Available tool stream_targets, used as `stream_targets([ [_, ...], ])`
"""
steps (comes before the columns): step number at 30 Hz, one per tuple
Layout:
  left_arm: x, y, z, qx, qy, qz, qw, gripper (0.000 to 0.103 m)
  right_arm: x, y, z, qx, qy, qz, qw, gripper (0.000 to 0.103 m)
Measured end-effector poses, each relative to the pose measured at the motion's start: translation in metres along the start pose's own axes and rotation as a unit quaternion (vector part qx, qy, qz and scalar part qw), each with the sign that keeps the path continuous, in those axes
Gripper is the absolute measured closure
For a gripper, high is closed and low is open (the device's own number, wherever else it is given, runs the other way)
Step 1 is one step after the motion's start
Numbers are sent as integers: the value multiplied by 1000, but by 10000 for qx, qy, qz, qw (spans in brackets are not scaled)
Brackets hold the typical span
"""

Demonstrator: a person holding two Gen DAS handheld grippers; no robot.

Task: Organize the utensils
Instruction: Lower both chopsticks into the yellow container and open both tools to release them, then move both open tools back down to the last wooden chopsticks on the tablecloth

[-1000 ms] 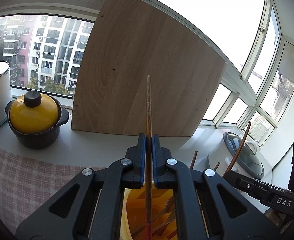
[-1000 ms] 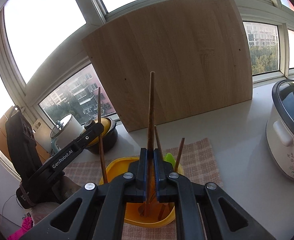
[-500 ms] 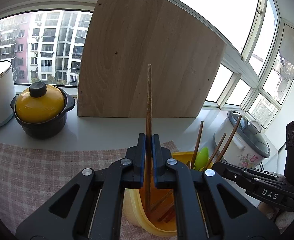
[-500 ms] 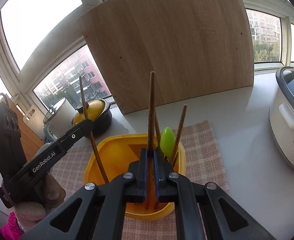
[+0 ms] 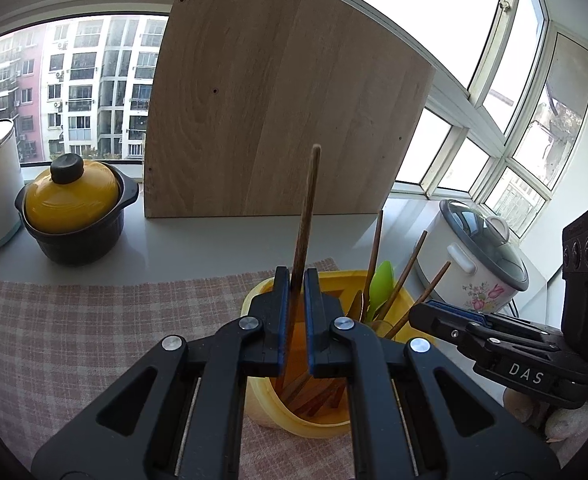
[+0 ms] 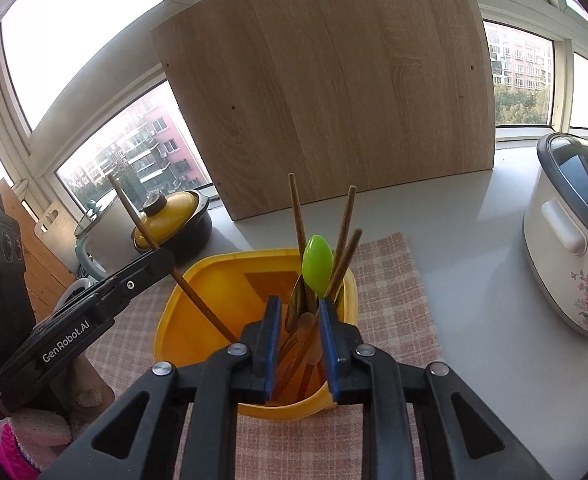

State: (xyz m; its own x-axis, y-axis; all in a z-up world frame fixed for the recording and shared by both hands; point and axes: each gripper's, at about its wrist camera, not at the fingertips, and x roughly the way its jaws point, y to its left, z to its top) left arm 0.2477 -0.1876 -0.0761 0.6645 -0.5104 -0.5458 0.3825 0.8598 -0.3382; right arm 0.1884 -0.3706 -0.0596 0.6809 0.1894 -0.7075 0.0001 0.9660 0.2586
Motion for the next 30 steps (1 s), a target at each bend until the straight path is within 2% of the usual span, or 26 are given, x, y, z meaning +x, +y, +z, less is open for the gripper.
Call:
stream_targets([
  [4,-6,0,-3,27,-25,-3,10000,79,-9,5,-3,-80,-85,-86,9999,71],
  [8,-14,0,-5,76,-54,22,10000,79,-18,8,-5,-135,-236,-234,9994,46],
  [10,-18,1,-6,95,-81,48,9999,79,-23,10,-7,-146,-290,-293,9990,44],
  [18,-34,11,-14,-19,-79,82,9999,79,-42,21,-14,-276,-553,-558,9965,16],
  [21,-40,17,-18,-66,-2,148,9999,79,-50,23,-16,-289,-672,-665,9951,10],
  [23,-44,20,-22,-55,66,178,9998,71,-54,26,-19,-276,-740,-752,9940,1],
  [25,-50,24,-27,-25,101,254,9996,62,-58,27,-21,-278,-829,-823,9928,0],
  [30,-60,33,-36,3,292,406,9987,59,-67,33,-28,-345,-917,-933,9908,0],
])
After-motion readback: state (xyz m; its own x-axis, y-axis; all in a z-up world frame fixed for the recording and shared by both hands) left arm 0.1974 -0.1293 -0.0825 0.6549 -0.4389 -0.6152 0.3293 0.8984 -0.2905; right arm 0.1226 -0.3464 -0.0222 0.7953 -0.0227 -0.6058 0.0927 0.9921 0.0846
